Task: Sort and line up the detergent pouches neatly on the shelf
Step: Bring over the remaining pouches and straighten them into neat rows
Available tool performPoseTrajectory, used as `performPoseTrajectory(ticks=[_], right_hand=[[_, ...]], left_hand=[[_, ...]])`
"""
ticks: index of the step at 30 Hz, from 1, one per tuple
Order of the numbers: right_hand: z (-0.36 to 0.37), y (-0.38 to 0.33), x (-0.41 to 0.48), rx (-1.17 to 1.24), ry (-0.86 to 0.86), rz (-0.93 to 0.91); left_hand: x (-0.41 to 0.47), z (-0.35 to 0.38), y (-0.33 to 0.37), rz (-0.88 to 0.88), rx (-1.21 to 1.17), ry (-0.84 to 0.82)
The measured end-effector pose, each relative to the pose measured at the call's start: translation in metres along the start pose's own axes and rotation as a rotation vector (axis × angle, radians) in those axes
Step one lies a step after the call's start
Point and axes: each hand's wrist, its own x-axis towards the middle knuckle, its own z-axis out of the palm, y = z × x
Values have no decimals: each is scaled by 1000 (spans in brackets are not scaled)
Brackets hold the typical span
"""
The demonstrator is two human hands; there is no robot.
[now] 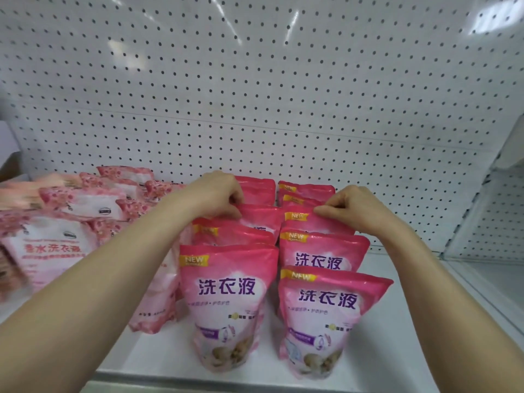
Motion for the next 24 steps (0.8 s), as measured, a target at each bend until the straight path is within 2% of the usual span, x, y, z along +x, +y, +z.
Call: performPoseTrajectory(ticks=[2,4,5,7,9,11,15,19,22,24], right_hand=[[-4,-5,-9,-17,55,-22],[-12,-12,-23,83,175,-90],[-15,-17,-32,133,167,-130],[-12,-25,-46,113,4,-159],[-2,-27,-49,12,-99,-118],[1,-24,-47,-35,-56,-70],[-4,-18,-44,-57,-42,-44],[-1,-22,-45,-66,-73,-56],[-7,-28,-56,-53,97,-101],[-10,-34,-73,65,230,-177]], left_hand=[[-13,-9,1,25,-68,91],[-30,-16,2,84,-215,138],[-40,-17,3,116,-296,100],[-55,-13,7,142,-403,-24],[-59,-5,11,166,-314,-59],[-55,2,16,148,-207,26],[-45,10,22,2,-180,177],[-42,10,22,-71,-189,146],[-48,3,25,-56,-193,148],[-60,-3,30,-5,-201,290]])
